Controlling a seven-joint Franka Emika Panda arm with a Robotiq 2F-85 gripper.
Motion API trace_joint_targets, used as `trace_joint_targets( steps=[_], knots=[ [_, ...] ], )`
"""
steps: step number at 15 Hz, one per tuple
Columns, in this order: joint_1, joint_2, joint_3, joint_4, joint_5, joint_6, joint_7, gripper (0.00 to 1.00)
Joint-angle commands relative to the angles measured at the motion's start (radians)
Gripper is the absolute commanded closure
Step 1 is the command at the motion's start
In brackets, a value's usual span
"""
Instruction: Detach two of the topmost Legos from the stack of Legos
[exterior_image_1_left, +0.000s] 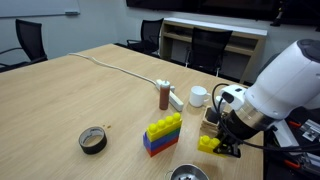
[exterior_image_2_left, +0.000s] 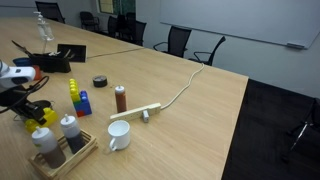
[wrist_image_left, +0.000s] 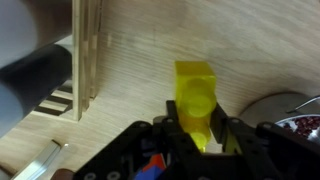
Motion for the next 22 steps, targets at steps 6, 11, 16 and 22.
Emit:
trace_joint_targets(
  steps=[6, 11, 16, 22],
  knots=[
    [0.050, 0.170, -0.076, 0.111, -0.100, 0.080, 0.108, 0.47],
    [0.014, 0.159, -0.015, 0.144, -0.051, -0.005, -0.022, 0.11],
    [-0.038, 0.044, 0.087, 0.163, 0.066, -0.140, -0.259, 0.00],
    [0.007, -0.095, 0.043, 0.190, 0.247, -0.325, -0.600, 0.00]
  ],
)
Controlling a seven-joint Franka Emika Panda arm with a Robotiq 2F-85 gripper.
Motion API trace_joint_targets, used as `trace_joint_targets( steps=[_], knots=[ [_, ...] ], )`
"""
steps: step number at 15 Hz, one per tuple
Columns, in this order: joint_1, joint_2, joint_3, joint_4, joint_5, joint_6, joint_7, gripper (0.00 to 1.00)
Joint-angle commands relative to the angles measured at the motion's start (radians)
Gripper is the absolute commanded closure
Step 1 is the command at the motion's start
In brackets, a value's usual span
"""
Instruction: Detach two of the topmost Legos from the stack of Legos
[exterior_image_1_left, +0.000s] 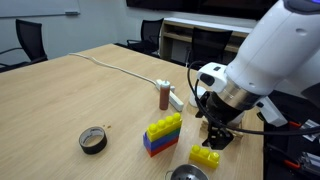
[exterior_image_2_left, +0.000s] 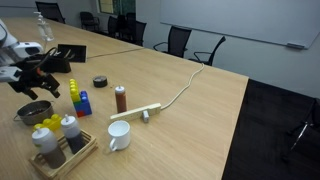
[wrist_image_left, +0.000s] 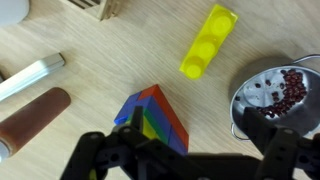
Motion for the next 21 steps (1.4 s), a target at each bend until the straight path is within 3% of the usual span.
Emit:
trace_joint_targets(
  steps=[1, 5, 10, 21],
  knots=[
    [0.022, -0.071, -0.045, 0.019, 0.008, -0.145, -0.137, 0.00],
    [-0.004, -0.087, -0.068, 0.069, -0.018, -0.164, -0.254, 0.00],
    [-0.019, -0.054, -0.071, 0.105, 0.040, -0.114, -0.438, 0.00],
    [-0.011, 0.095, -0.090, 0.192, 0.077, -0.017, -0.520, 0.00]
  ],
)
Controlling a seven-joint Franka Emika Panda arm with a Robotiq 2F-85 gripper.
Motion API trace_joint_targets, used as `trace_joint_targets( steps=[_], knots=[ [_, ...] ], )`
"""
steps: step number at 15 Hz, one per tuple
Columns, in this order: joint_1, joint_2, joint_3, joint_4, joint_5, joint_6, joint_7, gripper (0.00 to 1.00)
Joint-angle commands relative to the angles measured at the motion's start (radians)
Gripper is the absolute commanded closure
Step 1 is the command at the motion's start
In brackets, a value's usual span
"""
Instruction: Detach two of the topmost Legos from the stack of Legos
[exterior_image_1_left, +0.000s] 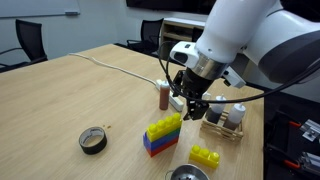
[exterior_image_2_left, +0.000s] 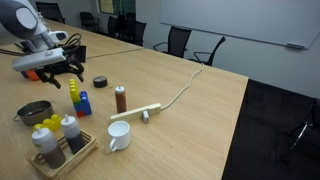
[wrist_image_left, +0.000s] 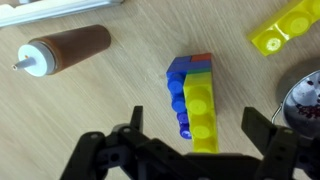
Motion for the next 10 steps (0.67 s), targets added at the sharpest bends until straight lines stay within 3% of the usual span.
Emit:
trace_joint_targets(
  steps=[1, 9, 10],
  knots=[
    [0.006, 0.041, -0.005, 0.019, 0.029, 0.015, -0.045, 0.00],
    [0.027, 0.115, -0.040, 0.056, 0.003, 0.044, -0.020, 0.00],
    [0.025, 0.121, -0.040, 0.061, 0.009, 0.045, -0.026, 0.04]
  ],
)
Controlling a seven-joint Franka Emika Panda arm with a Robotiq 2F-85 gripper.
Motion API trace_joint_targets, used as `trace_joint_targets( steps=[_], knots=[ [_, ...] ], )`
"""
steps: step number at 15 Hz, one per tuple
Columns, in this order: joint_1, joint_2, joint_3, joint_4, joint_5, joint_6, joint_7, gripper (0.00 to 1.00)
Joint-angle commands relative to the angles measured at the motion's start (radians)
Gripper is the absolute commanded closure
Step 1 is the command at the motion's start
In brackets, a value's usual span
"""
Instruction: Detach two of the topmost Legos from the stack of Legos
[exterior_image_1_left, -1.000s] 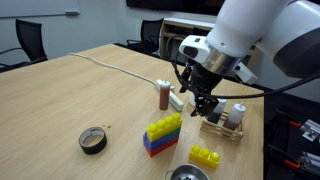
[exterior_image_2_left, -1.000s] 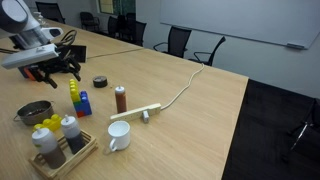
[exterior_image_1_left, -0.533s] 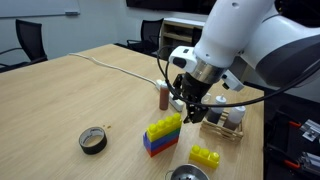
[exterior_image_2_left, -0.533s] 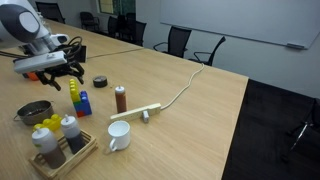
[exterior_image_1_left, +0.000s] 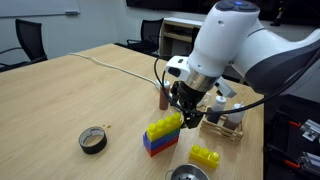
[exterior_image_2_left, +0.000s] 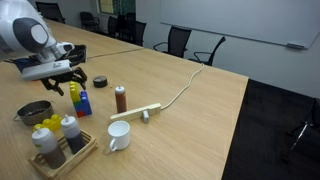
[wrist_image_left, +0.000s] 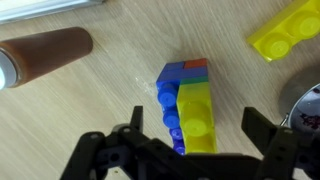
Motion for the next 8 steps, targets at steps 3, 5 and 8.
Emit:
trace_joint_targets(
  steps=[3, 5, 8],
  knots=[
    [0.014, 0.033, -0.026, 0.031, 0.012, 0.013, -0.029, 0.30],
    [0.015, 0.039, -0.029, 0.036, 0.012, 0.014, -0.029, 0.44],
    [0.016, 0.046, -0.026, 0.039, 0.017, 0.017, -0.033, 0.64]
  ],
)
